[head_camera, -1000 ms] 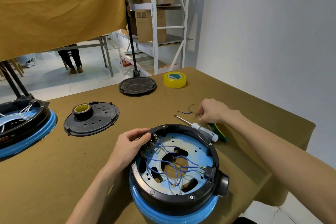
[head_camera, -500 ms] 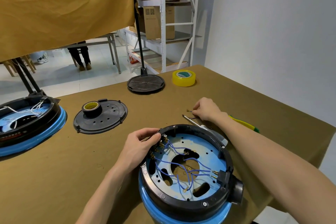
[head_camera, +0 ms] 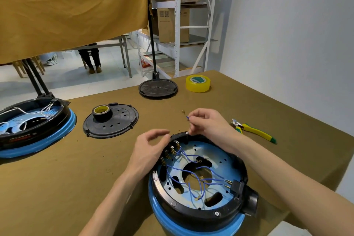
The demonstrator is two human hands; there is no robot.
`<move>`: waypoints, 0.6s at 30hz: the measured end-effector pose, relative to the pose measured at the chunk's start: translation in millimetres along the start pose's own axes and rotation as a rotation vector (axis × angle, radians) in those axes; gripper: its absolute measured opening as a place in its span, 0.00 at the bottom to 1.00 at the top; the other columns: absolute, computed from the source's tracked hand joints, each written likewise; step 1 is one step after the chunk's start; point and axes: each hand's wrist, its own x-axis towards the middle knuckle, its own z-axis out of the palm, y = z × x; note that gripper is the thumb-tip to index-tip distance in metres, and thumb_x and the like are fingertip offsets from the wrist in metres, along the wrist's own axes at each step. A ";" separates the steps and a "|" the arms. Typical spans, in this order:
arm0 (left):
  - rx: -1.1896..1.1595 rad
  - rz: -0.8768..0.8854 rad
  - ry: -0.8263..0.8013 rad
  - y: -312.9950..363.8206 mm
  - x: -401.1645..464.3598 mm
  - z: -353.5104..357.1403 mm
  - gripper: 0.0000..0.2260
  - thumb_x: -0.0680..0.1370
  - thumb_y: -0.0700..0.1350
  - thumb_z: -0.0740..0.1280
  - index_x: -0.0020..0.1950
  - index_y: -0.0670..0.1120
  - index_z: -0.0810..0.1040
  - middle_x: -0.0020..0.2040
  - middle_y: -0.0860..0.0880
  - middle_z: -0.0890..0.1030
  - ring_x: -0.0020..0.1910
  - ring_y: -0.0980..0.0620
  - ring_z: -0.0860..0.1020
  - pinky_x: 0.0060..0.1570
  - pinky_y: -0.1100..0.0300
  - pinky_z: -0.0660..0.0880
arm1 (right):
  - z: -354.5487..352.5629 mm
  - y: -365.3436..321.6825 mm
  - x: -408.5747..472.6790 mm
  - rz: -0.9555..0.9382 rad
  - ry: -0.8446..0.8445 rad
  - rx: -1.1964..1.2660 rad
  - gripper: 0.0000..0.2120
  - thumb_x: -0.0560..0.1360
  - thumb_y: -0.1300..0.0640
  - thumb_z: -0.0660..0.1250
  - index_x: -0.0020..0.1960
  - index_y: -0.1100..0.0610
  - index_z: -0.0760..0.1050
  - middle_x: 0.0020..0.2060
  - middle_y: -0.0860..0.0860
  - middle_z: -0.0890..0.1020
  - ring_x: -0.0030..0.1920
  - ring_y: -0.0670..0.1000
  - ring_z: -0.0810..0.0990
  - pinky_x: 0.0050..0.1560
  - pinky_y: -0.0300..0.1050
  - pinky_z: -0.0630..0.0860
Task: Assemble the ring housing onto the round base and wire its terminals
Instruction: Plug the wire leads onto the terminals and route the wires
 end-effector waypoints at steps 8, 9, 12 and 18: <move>-0.142 0.164 -0.103 41.3 -8.5 -14.1 0.06 0.79 0.48 0.73 0.54 0.52 0.87 0.49 0.53 0.88 0.51 0.58 0.85 0.50 0.71 0.77 | 25.6 2.1 -39.2 0.002 -0.092 0.037 0.05 0.82 0.67 0.63 0.49 0.62 0.77 0.32 0.53 0.80 0.34 0.52 0.79 0.40 0.45 0.77; -0.136 0.160 -0.076 41.8 -9.0 -11.5 0.04 0.78 0.45 0.74 0.52 0.51 0.88 0.47 0.52 0.88 0.48 0.57 0.86 0.48 0.70 0.78 | 26.6 1.8 -40.4 -0.007 -0.095 0.026 0.05 0.82 0.67 0.64 0.50 0.62 0.77 0.32 0.53 0.80 0.33 0.52 0.79 0.41 0.45 0.77; -0.135 0.148 -0.051 42.9 -10.2 -10.1 0.05 0.77 0.41 0.76 0.51 0.49 0.88 0.44 0.51 0.88 0.43 0.57 0.85 0.43 0.69 0.78 | 28.5 2.0 -42.9 -0.030 -0.111 0.004 0.02 0.81 0.67 0.66 0.51 0.63 0.78 0.33 0.54 0.81 0.33 0.51 0.78 0.39 0.42 0.77; -0.179 0.082 -0.103 44.0 -9.7 -16.8 0.12 0.74 0.41 0.78 0.57 0.50 0.86 0.46 0.49 0.88 0.45 0.56 0.86 0.44 0.69 0.78 | 25.0 5.6 -40.9 -0.068 -0.084 -0.087 0.02 0.79 0.65 0.70 0.48 0.60 0.81 0.31 0.50 0.82 0.31 0.45 0.77 0.36 0.37 0.74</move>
